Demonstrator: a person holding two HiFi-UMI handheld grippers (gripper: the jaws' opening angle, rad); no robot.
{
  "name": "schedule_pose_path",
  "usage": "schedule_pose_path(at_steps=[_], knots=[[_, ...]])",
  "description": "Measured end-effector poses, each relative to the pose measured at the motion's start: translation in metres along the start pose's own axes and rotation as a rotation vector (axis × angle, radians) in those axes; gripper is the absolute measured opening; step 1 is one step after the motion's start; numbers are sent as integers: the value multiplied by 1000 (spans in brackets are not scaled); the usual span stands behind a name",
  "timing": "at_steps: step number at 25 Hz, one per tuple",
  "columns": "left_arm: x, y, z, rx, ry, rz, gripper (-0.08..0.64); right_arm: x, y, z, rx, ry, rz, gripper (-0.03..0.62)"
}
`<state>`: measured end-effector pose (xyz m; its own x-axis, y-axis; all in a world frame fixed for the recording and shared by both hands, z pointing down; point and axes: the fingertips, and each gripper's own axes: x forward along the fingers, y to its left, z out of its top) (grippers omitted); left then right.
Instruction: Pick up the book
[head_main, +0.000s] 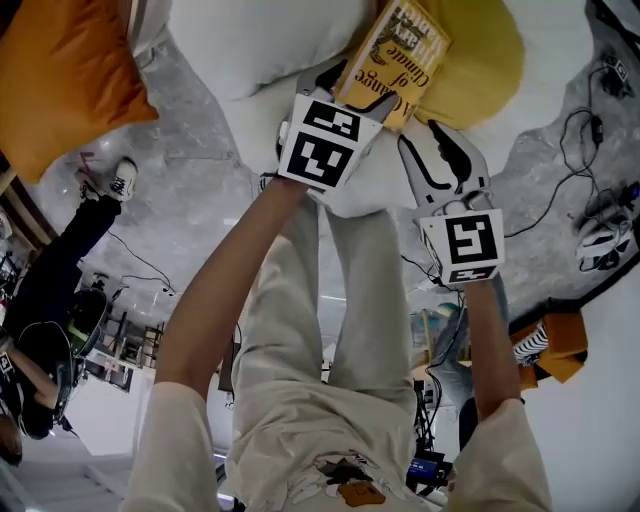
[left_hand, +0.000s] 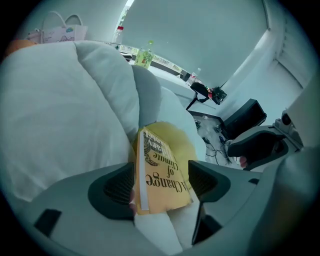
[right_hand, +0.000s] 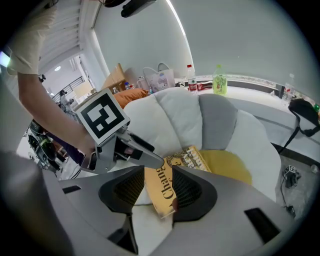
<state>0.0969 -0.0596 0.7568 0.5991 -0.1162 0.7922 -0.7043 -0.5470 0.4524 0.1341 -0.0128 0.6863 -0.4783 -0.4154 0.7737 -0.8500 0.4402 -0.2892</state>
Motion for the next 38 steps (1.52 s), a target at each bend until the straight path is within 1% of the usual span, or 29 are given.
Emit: schedule_pose_path(at_steps=[4, 9, 12, 13, 15, 16, 18, 21, 25, 26, 27, 29, 31, 32, 34, 36, 38], knots=[[14, 12, 0, -35, 26, 5, 347, 3, -9, -2, 20, 8, -4, 173], [25, 23, -11, -30, 102, -2, 350, 5, -12, -6, 29, 10, -8, 173], [33, 21, -22, -31, 178, -29, 350, 7, -12, -11, 40, 18, -13, 173], [36, 24, -25, -27, 210, -24, 350, 7, -11, -13, 45, 20, -12, 173], [40, 42, -29, -1, 273, 25, 350, 7, -9, -14, 51, 22, -9, 173], [41, 49, -35, -7, 311, 34, 350, 6, -8, -15, 51, 21, -7, 173], [41, 47, -49, -48, 373, 3, 350, 3, -8, -16, 48, 19, -2, 173], [41, 39, -54, -35, 394, -26, 350, 4, -6, -23, 58, 22, -5, 173], [48, 39, -64, -19, 480, -28, 348, 6, -1, -25, 78, 16, -6, 173], [49, 40, -66, -17, 499, -25, 338, 5, 0, -25, 79, 14, -4, 173], [49, 41, -66, -14, 510, -24, 301, 5, 2, -26, 80, 13, -4, 173], [49, 41, -65, -4, 508, -25, 287, 5, 3, -27, 84, 13, -5, 173], [51, 35, -67, 10, 468, -43, 264, 6, 4, -27, 91, 12, -9, 173], [49, 33, -66, 25, 440, -52, 238, 7, 5, -27, 92, 11, -12, 173], [39, 32, -62, 88, 377, -43, 204, 9, 7, -25, 86, 8, -15, 173], [32, 29, -57, 170, 318, -16, 192, 8, 8, -25, 78, 6, -18, 173], [31, 23, -56, 241, 277, 12, 189, 6, 5, -27, 75, 10, -24, 173]])
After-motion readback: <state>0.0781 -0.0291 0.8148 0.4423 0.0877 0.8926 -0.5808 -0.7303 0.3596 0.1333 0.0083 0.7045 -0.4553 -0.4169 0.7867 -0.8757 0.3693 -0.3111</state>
